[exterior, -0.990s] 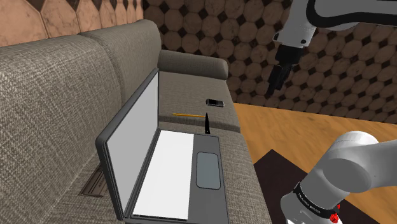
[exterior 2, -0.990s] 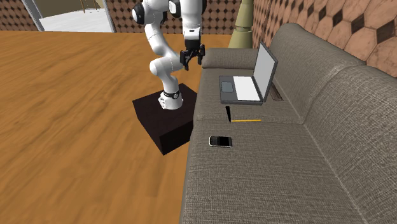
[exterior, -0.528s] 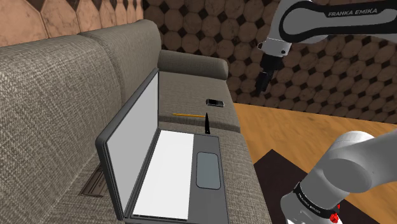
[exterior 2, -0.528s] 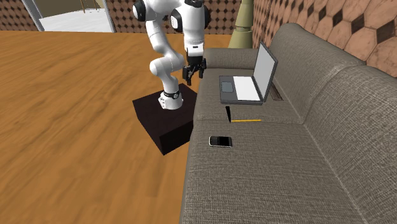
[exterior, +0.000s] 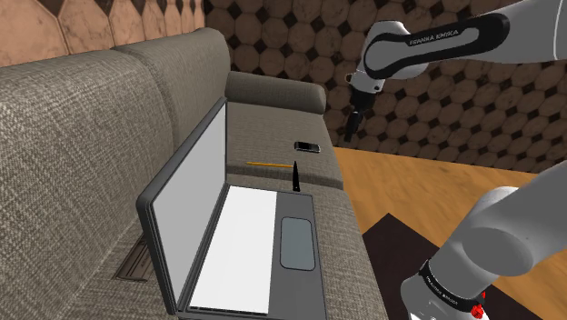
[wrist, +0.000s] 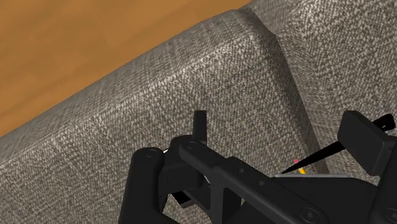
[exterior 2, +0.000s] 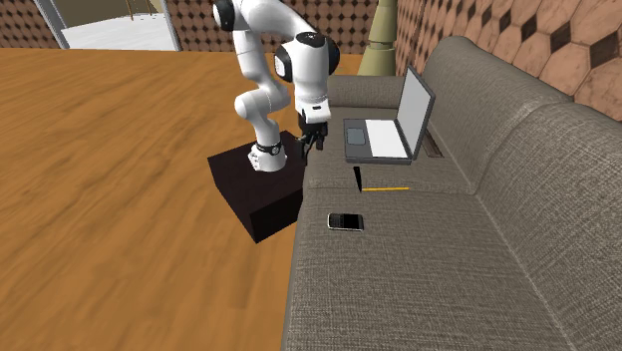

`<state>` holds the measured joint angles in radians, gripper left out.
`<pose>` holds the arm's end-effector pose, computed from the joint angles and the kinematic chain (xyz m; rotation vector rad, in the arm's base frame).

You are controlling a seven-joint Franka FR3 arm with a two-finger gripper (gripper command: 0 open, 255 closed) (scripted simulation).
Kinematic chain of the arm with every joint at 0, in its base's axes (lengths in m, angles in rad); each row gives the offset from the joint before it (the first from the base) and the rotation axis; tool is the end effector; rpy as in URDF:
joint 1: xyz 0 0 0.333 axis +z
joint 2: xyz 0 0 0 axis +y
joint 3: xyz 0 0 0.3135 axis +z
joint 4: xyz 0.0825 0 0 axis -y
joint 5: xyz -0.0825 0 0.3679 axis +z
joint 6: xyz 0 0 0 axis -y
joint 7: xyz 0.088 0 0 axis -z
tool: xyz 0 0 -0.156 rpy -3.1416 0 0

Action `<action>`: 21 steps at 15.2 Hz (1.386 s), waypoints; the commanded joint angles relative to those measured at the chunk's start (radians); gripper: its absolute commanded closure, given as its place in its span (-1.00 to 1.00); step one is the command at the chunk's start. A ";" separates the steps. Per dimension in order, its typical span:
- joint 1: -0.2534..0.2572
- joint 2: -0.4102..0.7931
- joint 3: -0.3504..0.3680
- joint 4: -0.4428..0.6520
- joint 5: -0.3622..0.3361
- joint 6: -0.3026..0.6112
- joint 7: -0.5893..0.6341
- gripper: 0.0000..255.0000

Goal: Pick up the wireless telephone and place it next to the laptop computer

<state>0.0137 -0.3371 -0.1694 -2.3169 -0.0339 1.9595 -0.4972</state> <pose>0.4239 -0.0715 0.4256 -3.0589 -0.5642 0.0239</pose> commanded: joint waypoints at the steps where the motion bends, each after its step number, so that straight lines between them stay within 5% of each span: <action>1: 0.006 0.070 -0.014 0.027 0.006 0.047 -0.047 -1.00; 13: 0.004 0.539 -0.040 0.351 0.114 0.207 -0.331 -1.00; 21: -0.001 0.603 -0.032 0.323 0.134 0.297 -0.349 -1.00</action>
<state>0.0135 0.2567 -0.2027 -1.9848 0.0968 2.2382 -0.8429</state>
